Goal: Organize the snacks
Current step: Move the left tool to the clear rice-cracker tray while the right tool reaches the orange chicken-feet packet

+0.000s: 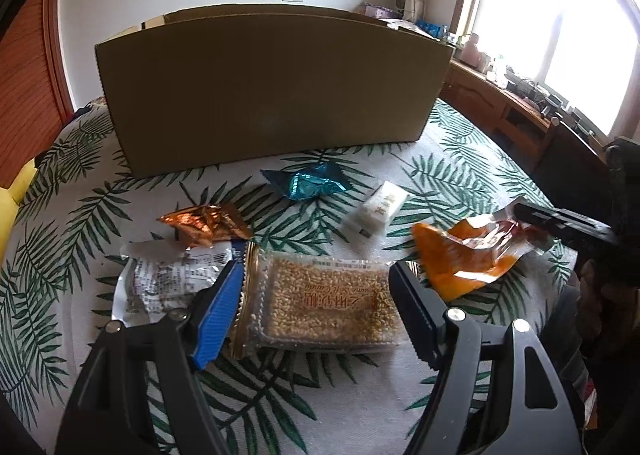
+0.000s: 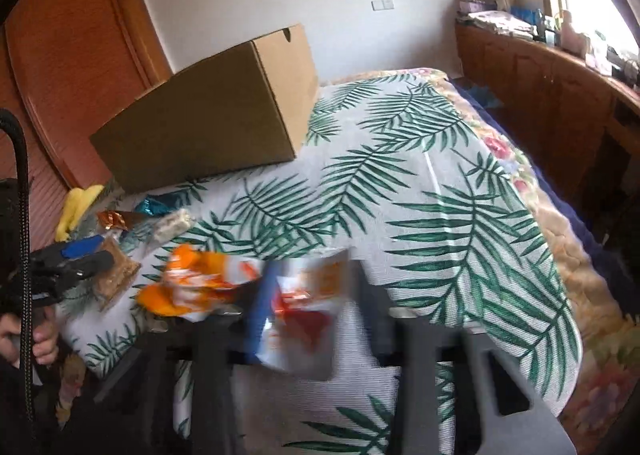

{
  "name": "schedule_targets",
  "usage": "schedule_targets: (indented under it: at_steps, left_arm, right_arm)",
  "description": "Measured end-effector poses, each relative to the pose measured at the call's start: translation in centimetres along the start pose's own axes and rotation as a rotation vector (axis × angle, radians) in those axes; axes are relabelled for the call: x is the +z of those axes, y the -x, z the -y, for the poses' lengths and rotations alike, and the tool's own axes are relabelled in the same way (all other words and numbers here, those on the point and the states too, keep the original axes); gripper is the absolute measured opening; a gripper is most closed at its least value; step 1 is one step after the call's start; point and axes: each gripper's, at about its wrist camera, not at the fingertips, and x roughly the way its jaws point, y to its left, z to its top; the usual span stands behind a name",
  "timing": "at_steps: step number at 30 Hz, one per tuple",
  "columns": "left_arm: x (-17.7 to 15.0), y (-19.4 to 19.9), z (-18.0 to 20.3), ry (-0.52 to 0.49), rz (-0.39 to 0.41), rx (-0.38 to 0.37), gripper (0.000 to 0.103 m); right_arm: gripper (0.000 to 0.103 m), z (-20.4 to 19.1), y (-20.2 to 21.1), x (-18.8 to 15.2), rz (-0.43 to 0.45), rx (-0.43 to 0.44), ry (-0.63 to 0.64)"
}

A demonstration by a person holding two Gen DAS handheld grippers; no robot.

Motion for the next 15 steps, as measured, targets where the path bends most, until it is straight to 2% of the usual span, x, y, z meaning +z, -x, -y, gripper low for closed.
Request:
schedule_targets:
  at_steps: [3, 7, 15]
  left_arm:
    - [0.0, -0.1, 0.6, -0.015, -0.006, -0.010, 0.075]
    - [-0.2, -0.6, 1.2, -0.035, -0.022, 0.003, 0.076]
    - [-0.2, -0.3, 0.8, -0.005, -0.019, -0.019, 0.079]
  right_arm:
    - [0.027, 0.0, -0.4, -0.4, -0.012, -0.015, 0.017]
    - [0.021, -0.4, -0.3, -0.5, -0.009, -0.022, 0.039]
    - [0.020, -0.3, -0.3, -0.6, -0.005, -0.017, 0.042]
